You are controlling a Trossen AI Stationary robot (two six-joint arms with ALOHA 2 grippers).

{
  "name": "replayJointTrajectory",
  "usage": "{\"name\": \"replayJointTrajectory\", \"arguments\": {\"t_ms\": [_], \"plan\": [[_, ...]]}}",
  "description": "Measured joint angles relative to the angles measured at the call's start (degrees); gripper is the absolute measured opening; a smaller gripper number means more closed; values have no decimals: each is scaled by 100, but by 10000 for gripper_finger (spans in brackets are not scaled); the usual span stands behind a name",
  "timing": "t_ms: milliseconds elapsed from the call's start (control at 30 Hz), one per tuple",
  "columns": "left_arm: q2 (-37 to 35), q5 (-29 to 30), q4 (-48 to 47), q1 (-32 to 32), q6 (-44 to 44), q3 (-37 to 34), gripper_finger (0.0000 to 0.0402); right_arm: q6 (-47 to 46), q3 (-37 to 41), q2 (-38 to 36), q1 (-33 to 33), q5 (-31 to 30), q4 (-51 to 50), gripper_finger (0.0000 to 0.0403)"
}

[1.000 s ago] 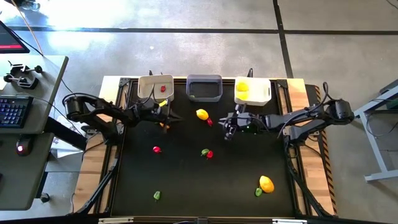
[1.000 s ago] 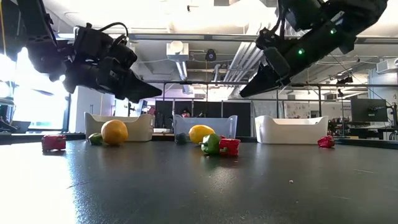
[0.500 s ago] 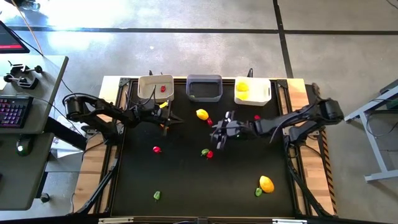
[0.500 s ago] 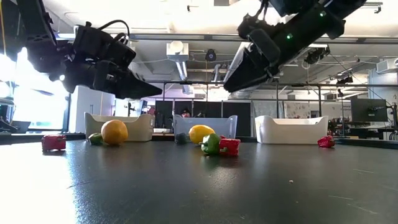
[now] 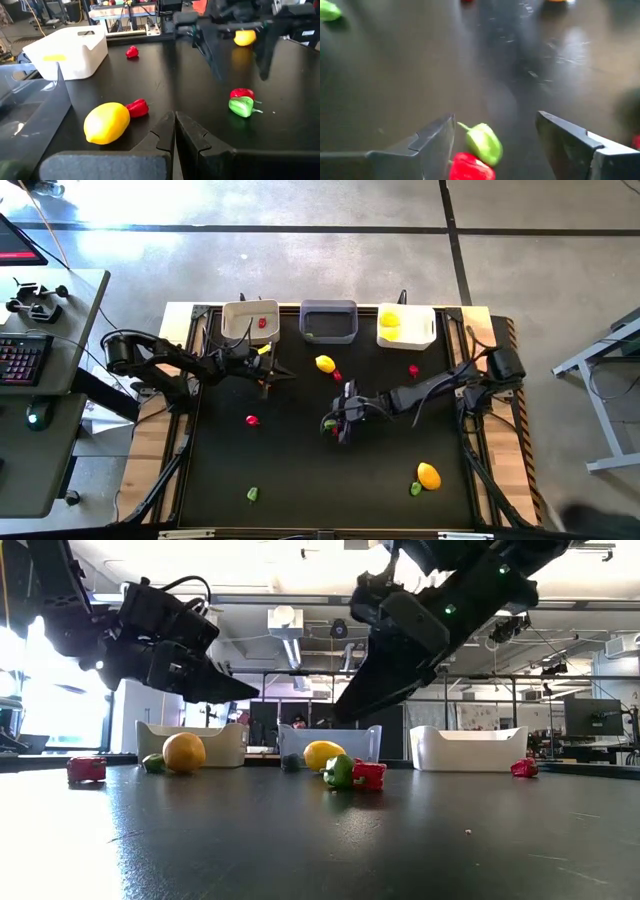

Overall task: Sort produce into baskets
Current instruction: Put the green bell pepper into the transparent bin

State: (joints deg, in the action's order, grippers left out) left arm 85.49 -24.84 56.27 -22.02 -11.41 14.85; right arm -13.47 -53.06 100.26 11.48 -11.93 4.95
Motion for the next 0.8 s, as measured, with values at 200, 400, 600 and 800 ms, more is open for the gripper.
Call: {"name": "replayJointTrajectory", "arguments": {"t_ms": [200,400,600,800], "plan": [[0,0,4,0,82,0,0,-1,-197,277,139,206,-56,270],[0,0,11,0,78,1,0,183,-227,397,85,145,-299,265],[0,0,15,0,30,2,0,346,-227,562,-228,785,-306,244],[0,0,16,-2,30,2,0,650,-326,602,-481,1314,-389,199]]}}
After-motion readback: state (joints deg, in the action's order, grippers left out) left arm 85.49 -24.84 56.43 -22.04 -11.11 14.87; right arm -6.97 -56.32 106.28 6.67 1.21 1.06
